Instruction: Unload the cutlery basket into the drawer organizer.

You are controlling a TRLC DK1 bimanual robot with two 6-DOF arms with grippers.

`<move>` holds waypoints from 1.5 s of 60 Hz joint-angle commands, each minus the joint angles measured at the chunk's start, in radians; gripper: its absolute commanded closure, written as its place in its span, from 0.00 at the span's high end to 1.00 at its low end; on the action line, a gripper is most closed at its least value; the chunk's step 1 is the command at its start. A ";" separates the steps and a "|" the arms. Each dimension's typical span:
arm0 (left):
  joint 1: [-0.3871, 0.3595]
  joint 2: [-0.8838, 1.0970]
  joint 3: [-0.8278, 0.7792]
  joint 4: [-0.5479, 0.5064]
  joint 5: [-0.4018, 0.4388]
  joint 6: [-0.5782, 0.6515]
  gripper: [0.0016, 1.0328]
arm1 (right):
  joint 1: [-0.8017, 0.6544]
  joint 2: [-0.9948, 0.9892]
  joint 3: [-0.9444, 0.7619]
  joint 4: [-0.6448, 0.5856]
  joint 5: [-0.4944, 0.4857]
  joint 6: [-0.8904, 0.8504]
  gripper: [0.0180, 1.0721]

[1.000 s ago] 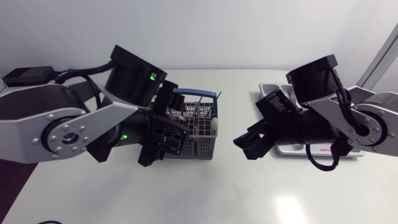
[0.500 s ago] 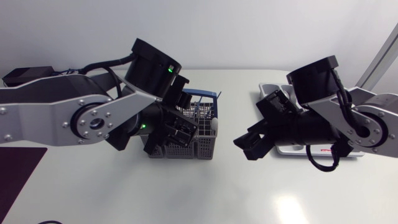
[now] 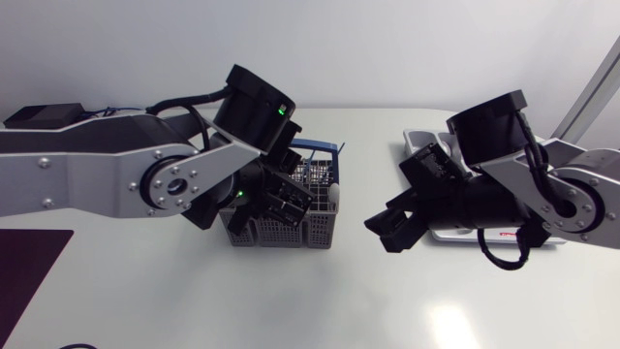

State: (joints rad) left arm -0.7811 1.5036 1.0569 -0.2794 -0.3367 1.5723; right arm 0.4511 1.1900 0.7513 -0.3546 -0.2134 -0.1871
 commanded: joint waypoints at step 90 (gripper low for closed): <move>-0.010 0.175 0.077 -0.050 -0.090 0.066 0.11 | 0.008 -0.050 -0.043 -0.001 -0.017 -0.011 0.73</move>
State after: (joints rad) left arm -0.7898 1.6505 1.1191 -0.3149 -0.4099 1.6089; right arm 0.4511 1.1500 0.7372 -0.3557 -0.2249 -0.1875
